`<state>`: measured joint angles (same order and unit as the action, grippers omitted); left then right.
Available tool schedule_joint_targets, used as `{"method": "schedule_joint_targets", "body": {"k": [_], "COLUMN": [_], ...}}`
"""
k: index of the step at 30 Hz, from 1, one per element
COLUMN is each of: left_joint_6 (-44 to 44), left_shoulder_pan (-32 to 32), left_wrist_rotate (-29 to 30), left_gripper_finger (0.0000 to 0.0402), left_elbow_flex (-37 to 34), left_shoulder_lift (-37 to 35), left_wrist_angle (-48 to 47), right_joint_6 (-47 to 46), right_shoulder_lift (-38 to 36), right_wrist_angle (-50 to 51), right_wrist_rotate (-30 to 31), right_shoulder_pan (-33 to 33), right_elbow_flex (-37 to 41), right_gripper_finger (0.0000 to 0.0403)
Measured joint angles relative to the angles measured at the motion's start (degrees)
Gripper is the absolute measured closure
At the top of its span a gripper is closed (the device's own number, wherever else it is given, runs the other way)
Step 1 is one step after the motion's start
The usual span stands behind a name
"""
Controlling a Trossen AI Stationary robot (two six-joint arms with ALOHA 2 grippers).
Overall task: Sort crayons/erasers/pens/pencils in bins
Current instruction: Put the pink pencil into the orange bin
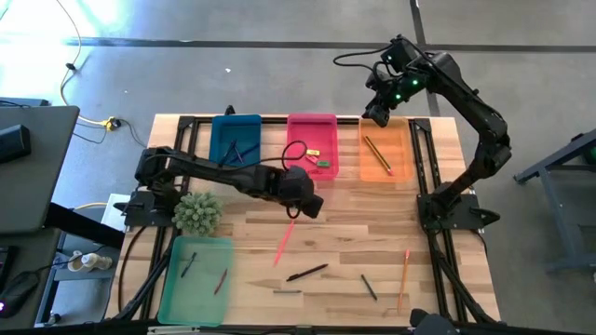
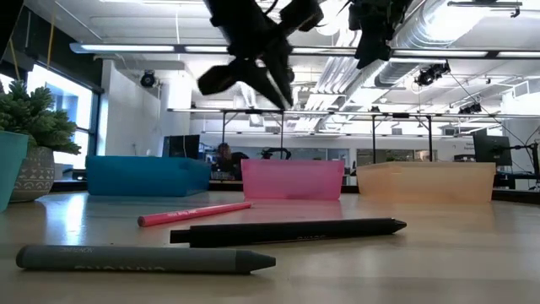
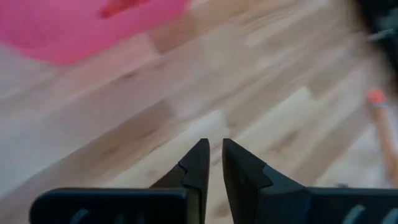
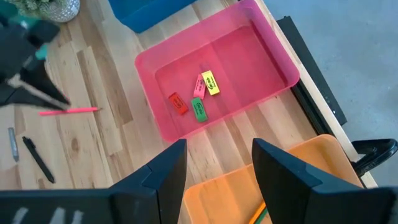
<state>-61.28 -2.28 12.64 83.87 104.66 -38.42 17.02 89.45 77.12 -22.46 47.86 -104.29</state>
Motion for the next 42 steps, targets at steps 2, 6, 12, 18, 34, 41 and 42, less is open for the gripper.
{"method": "schedule_joint_targets", "body": {"k": [2,6,12,18,34,41,42], "left_joint_6": [-0.28,-2.44,-6.03,-3.17,-3.26,-4.48,-4.68], "left_shoulder_pan": [0.0,0.16,0.75,1.27,2.5,3.39,3.56], "left_wrist_rotate": [0.85,1.34,1.71,1.71,3.31,2.96,2.98], "left_gripper_finger": [0.0376,0.0389,0.039,0.0354,0.0291,0.0297,0.0297], "left_elbow_flex": [0.92,-0.22,-2.09,-2.15,-2.14,-2.18,-2.18], "left_shoulder_lift": [0.0,0.0,0.3,1.08,4.8,7.89,8.34], "left_wrist_angle": [-4.17,-5.44,-5.06,-3.71,-2.6,-3.59,-3.64], "right_joint_6": [-0.02,-0.28,-0.73,-1.72,-6.15,-6.71,-6.71], "right_shoulder_lift": [0.0,0.0,0.0,0.0,0.02,0.02,0.03], "right_wrist_angle": [0.0,0.0,-0.11,-0.57,-0.66,-0.67,-0.68], "right_wrist_rotate": [0.0,0.0,0.0,0.02,0.04,0.39,0.39], "right_shoulder_pan": [0.0,0.0,0.0,0.0,0.0,0.0,0.0], "right_elbow_flex": [0.0,0.0,0.0,0.0,0.0,0.0,0.01], "right_gripper_finger": [0.0229,0.0229,0.0229,0.0229,0.0229,0.0229,0.0229]}}
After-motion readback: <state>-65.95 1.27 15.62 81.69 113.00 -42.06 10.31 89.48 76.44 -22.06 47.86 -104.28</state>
